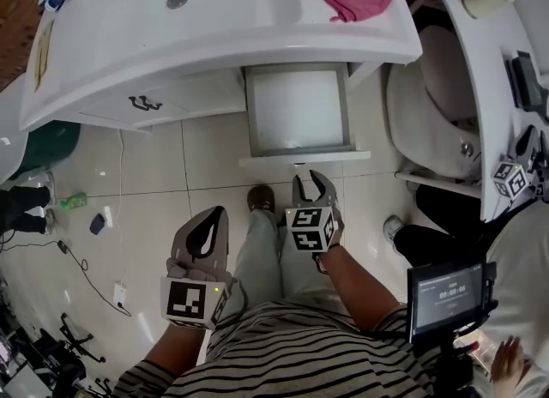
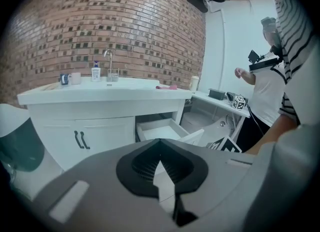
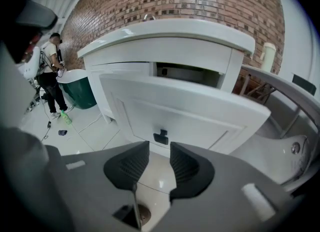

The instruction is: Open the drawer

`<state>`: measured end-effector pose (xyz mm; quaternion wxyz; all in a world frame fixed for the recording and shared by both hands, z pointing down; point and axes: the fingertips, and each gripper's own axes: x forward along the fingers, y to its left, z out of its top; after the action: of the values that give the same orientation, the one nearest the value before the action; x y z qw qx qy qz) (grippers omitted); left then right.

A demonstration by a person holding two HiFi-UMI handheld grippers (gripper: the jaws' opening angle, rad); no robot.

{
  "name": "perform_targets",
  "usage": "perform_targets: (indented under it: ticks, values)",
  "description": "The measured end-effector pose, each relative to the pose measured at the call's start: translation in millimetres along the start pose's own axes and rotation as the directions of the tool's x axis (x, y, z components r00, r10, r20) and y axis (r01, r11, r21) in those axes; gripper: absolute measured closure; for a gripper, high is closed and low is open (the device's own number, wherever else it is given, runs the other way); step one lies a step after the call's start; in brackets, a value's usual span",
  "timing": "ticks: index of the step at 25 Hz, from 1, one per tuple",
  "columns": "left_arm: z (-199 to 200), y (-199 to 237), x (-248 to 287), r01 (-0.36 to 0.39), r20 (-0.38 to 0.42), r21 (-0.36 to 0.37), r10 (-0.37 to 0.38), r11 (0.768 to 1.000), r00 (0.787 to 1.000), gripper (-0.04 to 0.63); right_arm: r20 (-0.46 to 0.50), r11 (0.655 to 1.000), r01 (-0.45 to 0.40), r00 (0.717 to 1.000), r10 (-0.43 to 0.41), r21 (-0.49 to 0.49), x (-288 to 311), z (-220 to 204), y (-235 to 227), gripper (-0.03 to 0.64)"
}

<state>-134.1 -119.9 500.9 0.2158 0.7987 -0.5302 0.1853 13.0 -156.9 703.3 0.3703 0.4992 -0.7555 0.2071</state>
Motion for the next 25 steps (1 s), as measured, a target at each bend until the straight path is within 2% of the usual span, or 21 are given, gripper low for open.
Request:
perform_targets:
  ticks: [4, 7, 10, 15, 21, 25]
  values:
    - [38.4, -9.1, -32.7, -0.022, 0.02, -0.002, 0.022, 1.0, 1.0, 0.58, 0.066, 0.999, -0.03, 0.997, 0.032, -0.026, -77.2, 37.6, -8.5, 0.492]
    - [71.8, -18.9, -70.1, -0.038, 0.055, 0.02, 0.037, 0.999, 0.998, 0.58, 0.14, 0.998, -0.042, 0.989, 0.048, -0.043, -153.2, 78.8, -16.2, 0.537]
    - [102.2, -27.9, -109.6, -0.062, 0.089, 0.027, 0.06, 0.998, 0.994, 0.58, 0.237, 0.998, -0.054, 0.969, 0.062, -0.043, -229.3, 123.2, -21.7, 0.61]
    - [133.8, -36.6, -159.0, -0.096, 0.145, 0.035, 0.09, 0.995, 0.985, 0.58, 0.381, 0.998, -0.068, 0.922, 0.061, 0.002, -324.0, 169.0, -26.4, 0.615]
    - [120.5, -51.8, -218.3, -0.084, 0.267, 0.077, 0.061, 0.993, 0.962, 0.58, 0.494, 1.0, -0.024, 0.869, 0.02, 0.001, -401.1, 169.5, 4.9, 0.615]
    - [92.9, -68.6, -267.8, -0.039, 0.311, 0.101, 0.005, 0.994, 0.95, 0.58, 0.517, 0.999, 0.044, 0.854, -0.05, 0.025, -451.7, 145.0, 39.8, 0.615]
